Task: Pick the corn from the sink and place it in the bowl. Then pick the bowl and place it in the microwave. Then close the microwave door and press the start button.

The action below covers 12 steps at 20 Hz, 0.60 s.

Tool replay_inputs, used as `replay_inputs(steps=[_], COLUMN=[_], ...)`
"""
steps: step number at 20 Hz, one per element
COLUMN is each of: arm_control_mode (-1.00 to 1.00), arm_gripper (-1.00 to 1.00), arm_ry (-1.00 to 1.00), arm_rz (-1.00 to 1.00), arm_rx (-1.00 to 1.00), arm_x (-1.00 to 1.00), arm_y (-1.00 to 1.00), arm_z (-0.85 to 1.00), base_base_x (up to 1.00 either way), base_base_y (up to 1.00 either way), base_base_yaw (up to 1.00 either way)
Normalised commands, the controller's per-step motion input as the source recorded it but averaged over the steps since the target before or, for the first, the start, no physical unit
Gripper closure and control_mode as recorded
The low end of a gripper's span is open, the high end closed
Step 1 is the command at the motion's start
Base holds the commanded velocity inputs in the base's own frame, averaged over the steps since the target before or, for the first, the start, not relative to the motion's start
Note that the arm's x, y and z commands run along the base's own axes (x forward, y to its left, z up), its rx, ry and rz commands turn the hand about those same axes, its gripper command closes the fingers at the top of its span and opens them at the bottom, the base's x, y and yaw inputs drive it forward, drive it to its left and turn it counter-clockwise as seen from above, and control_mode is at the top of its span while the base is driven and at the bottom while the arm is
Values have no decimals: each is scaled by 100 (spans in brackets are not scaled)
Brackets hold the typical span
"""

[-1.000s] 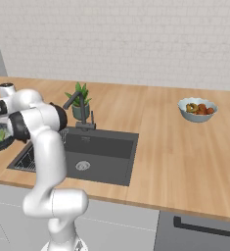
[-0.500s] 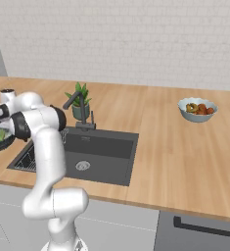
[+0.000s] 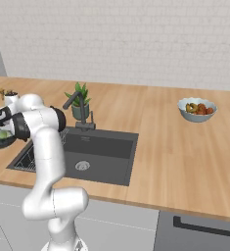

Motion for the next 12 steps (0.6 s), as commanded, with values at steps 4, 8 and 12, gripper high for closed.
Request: replay_inputs(steps=[4,8,12], arm_control_mode=[-100,-100,-100], arm_gripper=[100,100,100], arm_ry=[-6,-1,-11], arm_rz=[0,0,-9], arm_rx=[0,0,0], arm_x=[0,0,-32], arm_y=[6,1,0], arm_z=[-1,0,8], base_base_x=[0,0,0], base_base_y=[0,0,0], base_base_yaw=[0,0,0])
